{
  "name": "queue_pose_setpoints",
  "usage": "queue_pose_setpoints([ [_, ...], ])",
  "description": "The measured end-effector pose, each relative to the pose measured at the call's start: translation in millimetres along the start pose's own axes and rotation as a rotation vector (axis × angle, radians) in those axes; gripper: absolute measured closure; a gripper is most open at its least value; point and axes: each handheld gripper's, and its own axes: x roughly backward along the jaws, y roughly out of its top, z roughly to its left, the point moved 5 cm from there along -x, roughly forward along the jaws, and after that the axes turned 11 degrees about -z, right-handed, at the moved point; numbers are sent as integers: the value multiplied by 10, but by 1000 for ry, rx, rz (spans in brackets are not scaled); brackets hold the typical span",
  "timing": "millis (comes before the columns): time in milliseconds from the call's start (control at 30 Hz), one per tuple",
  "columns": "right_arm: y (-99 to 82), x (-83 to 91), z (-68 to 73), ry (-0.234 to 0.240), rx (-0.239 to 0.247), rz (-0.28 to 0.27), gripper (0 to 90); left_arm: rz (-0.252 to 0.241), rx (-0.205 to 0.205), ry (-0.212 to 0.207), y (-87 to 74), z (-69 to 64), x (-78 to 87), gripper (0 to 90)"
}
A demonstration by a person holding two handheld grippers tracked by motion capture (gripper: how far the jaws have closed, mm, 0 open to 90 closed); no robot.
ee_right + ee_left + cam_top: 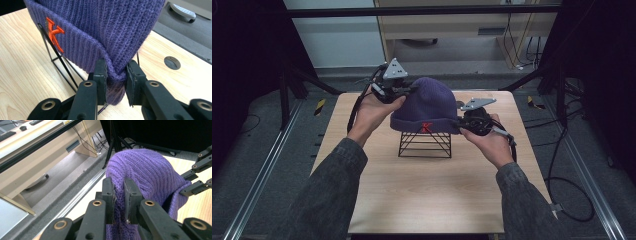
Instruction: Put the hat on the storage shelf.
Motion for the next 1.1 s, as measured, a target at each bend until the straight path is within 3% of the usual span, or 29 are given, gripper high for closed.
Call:
queue_pose_setpoints([
  [600, -143, -73, 46, 10, -14, 21, 729, 5, 17, -14, -135, -52, -47, 804],
  [800, -143, -83, 51, 7, -10, 18, 728, -12, 51, -10, -207, -30, -46, 804],
  [1100, -202, -92, 71, 0, -22, 25, 727, -5, 39, -13, -215, -80, -59, 804],
])
